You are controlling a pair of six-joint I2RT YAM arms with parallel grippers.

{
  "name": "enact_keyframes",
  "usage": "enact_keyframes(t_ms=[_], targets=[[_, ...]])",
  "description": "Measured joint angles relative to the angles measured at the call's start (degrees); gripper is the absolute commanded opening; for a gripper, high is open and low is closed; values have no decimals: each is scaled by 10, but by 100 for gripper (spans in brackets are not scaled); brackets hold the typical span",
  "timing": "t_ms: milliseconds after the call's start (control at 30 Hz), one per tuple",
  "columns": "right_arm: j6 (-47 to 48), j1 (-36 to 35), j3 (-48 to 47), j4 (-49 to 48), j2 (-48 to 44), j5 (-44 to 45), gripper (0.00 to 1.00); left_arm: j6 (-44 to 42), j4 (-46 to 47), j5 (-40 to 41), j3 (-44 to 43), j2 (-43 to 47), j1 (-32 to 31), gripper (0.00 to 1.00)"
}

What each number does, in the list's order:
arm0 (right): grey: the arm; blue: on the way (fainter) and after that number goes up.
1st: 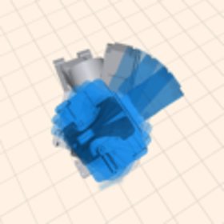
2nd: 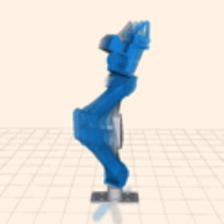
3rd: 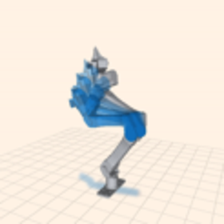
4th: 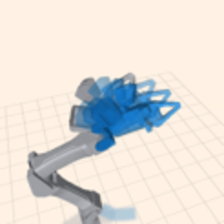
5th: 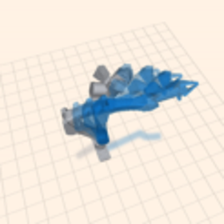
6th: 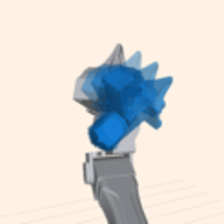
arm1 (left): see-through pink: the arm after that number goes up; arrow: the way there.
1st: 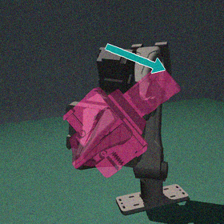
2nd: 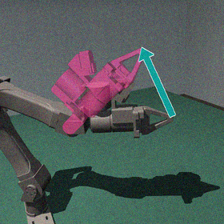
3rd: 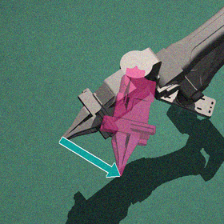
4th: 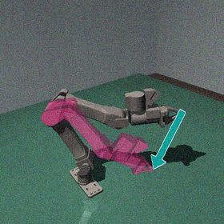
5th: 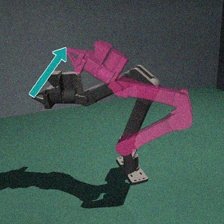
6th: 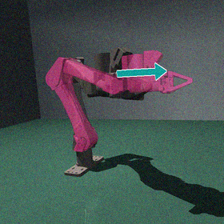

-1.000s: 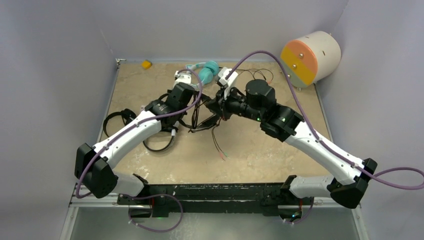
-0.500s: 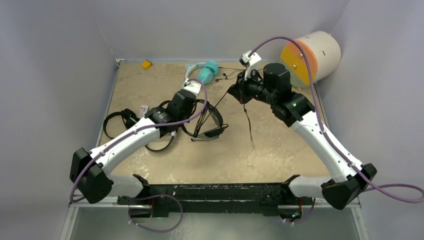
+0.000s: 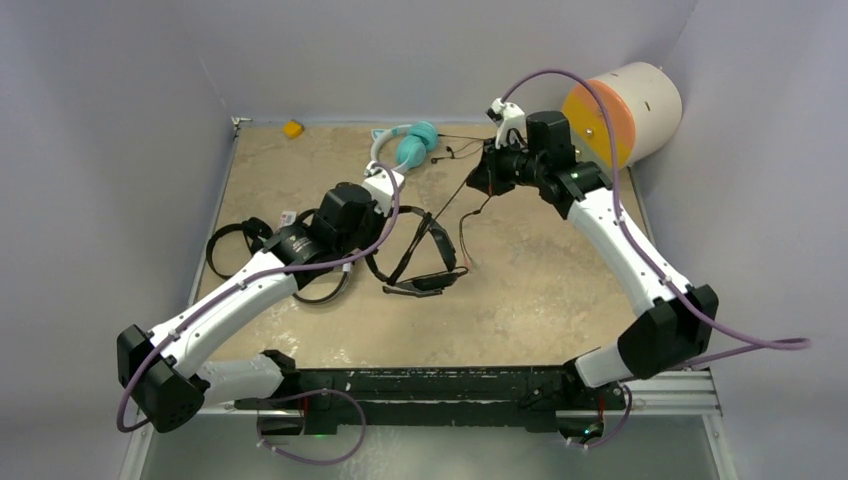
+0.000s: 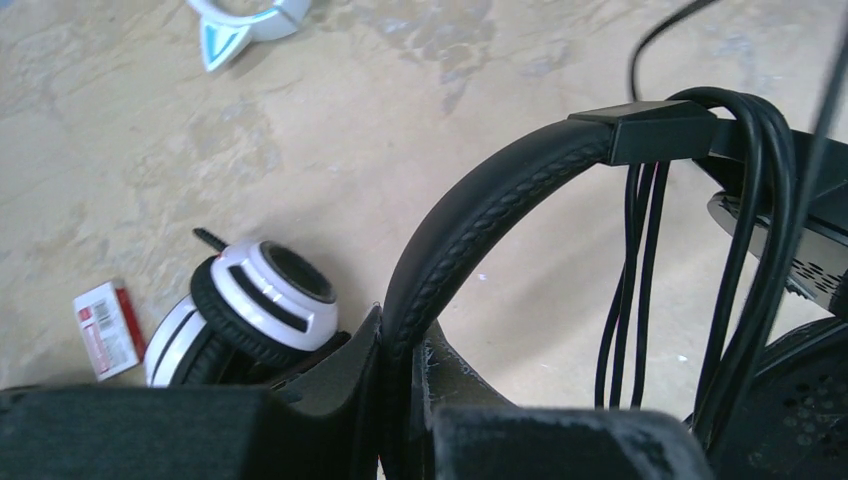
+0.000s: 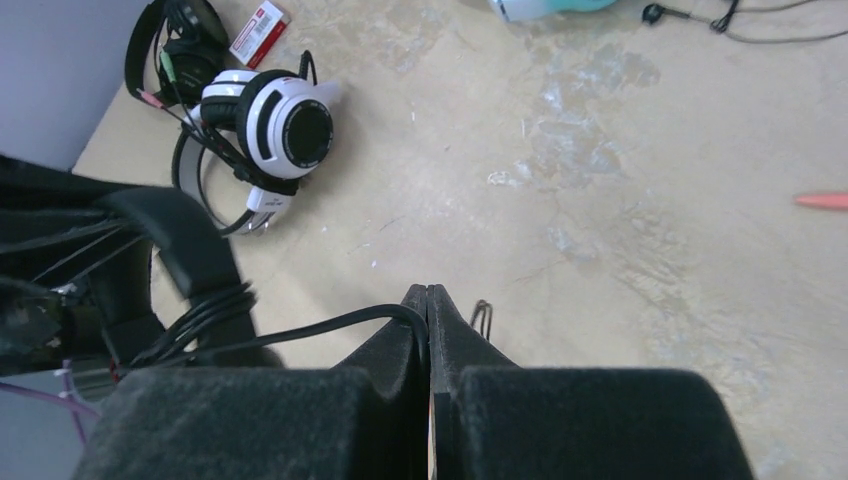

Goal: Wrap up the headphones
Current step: Wrap the headphones cable around the headphones.

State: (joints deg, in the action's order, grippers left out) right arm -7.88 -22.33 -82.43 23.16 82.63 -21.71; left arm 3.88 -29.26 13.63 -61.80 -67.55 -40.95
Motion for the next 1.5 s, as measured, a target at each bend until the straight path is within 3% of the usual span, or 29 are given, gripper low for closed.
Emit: enact_keyframes(t_ms=[367, 733, 1067, 1267, 1500], targets=[[-36, 35, 46, -34, 35, -95, 0, -3, 5, -162, 0, 10, 0, 0], [-58, 56, 92, -92, 14, -140, 0, 41, 9, -198, -6, 11, 0, 0], [-156, 45, 330, -393, 8, -249, 2, 169, -78, -243, -130, -22, 21, 0], [-162, -41, 405, -577, -1, -210, 8, 261, -111, -288, -195, -37, 20, 0], [-193, -101, 472, -814, 84, -174, 12, 344, -111, -280, -208, -25, 18, 0]])
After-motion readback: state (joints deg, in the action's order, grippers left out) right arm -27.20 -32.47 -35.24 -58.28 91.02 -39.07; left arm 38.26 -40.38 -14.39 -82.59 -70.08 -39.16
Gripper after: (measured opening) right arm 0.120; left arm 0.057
